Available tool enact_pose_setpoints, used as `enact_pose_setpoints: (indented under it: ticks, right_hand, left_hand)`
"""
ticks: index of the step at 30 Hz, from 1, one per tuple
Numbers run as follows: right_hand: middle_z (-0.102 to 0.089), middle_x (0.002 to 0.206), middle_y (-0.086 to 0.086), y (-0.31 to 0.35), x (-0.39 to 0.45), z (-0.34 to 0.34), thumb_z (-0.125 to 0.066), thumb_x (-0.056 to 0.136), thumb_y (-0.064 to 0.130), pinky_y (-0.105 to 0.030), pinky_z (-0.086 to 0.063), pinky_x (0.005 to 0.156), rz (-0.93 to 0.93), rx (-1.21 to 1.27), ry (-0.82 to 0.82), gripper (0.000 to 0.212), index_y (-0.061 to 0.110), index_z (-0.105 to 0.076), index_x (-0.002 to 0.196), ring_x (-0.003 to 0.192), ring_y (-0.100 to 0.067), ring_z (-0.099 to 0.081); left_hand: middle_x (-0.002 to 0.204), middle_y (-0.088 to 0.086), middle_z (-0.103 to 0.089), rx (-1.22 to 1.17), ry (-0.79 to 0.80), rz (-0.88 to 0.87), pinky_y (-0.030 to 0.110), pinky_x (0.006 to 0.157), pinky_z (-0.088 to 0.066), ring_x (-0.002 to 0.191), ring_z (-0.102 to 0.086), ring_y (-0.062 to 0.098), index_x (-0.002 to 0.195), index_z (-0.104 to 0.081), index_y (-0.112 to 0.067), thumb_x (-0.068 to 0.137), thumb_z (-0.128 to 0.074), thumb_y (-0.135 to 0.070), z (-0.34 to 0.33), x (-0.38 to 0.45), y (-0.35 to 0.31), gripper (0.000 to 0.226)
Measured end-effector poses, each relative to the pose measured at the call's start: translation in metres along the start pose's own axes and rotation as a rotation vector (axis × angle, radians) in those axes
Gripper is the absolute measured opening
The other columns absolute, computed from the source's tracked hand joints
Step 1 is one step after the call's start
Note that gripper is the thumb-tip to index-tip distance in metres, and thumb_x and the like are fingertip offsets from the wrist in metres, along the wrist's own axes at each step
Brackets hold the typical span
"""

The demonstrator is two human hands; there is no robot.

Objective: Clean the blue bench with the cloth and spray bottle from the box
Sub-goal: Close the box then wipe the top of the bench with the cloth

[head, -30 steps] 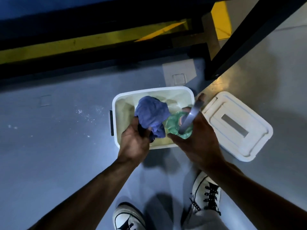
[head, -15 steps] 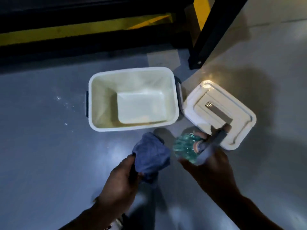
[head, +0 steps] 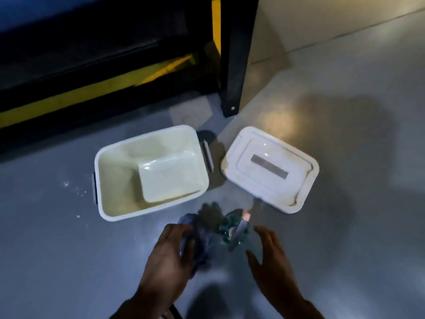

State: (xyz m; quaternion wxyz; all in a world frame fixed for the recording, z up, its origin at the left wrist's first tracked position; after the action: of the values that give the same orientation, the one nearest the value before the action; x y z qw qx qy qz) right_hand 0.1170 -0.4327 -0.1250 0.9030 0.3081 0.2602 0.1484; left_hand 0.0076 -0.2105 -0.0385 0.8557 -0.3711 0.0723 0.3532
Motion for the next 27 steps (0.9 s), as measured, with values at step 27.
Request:
enact_pose_setpoints:
  ticks: [27]
  right_hand:
    - [-0.071, 0.075, -0.015, -0.093, 0.144, 0.111, -0.074, 0.088, 0.02, -0.043, -0.055, 0.072, -0.502, 0.642, -0.355, 0.019, 0.002, -0.076, 0.085, 0.07, -0.028, -0.064]
  left_hand:
    - [0.144, 0.014, -0.042, 0.077, -0.062, -0.017, 0.045, 0.115, -0.041, 0.135, -0.042, 0.036, 0.144, -0.045, -0.012, 0.098, -0.055, -0.027, -0.088, 0.225, -0.134, 0.05]
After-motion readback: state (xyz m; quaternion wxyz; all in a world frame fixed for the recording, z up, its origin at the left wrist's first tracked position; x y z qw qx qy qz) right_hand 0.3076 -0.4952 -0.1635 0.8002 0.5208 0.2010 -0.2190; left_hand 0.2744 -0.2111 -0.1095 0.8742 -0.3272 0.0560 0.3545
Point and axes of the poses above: each hand's wrist, its own x-axis towards the middle knuckle, its own z-axis out of the back of the hand, y = z × x, the point moved 5 cm from there along x, towards the middle knuckle
